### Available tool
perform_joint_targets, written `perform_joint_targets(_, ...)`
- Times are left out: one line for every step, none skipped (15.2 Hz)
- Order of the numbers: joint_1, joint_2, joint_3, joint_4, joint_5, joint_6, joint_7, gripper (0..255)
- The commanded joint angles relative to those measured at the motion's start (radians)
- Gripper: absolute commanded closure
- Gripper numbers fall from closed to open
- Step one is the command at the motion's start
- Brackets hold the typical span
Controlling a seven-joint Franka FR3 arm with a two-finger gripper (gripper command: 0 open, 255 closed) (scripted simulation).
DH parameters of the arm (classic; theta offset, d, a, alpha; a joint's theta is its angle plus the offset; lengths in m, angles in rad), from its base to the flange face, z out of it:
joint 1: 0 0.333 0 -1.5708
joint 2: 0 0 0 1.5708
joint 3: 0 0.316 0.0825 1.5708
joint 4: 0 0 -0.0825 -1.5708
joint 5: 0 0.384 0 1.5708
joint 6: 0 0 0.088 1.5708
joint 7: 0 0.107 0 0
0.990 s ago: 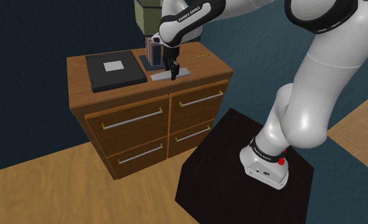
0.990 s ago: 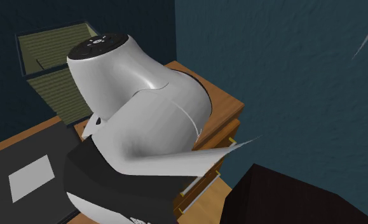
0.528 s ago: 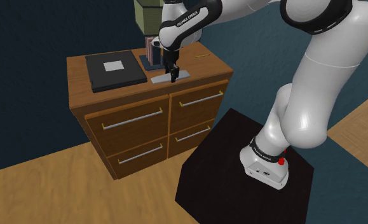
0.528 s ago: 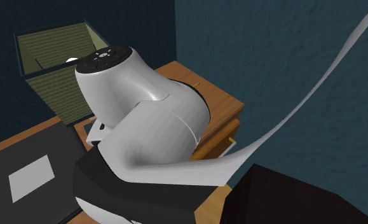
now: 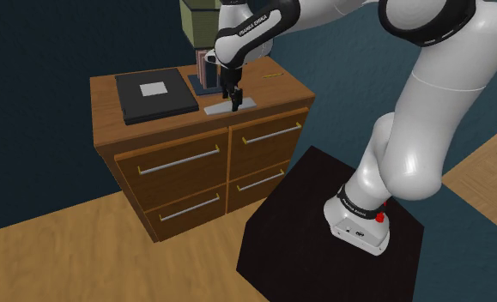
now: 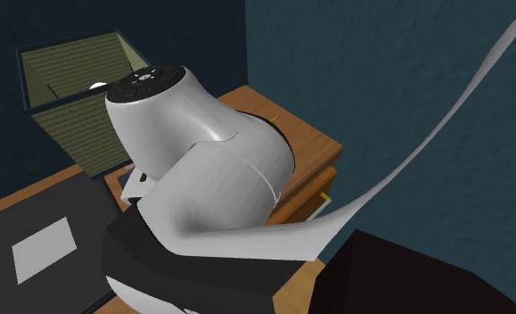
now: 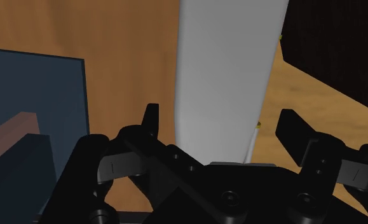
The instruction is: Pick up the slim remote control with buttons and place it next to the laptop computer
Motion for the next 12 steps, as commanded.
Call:
perform_joint_targets(0.0,0.0,0.0,0.0,0.0,0.0,0.0,0)
perform_joint_targets(0.003,-0.02,-0.003,0.012,-0.012,-0.03,0.008,0)
perform_joint_targets(0.005,-0.039,-0.005,0.026,-0.023,-0.061,0.016,0)
perform_joint_targets(0.008,-0.057,-0.007,0.04,-0.033,-0.092,0.023,0)
perform_joint_targets(0.009,-0.07,-0.007,0.053,-0.041,-0.116,0.028,0)
perform_joint_targets(0.009,-0.07,-0.007,0.053,-0.041,-0.116,0.028,0)
perform_joint_targets(0.009,-0.07,-0.007,0.053,-0.041,-0.116,0.028,0)
perform_joint_targets(0.009,-0.07,-0.007,0.053,-0.041,-0.116,0.028,0)
perform_joint_targets(0.009,-0.07,-0.007,0.053,-0.041,-0.116,0.028,0)
perform_joint_targets(0.009,-0.07,-0.007,0.053,-0.041,-0.116,0.028,0)
perform_joint_targets(0.009,-0.07,-0.007,0.053,-0.041,-0.116,0.028,0)
perform_joint_targets(0.009,-0.07,-0.007,0.053,-0.041,-0.116,0.028,0)
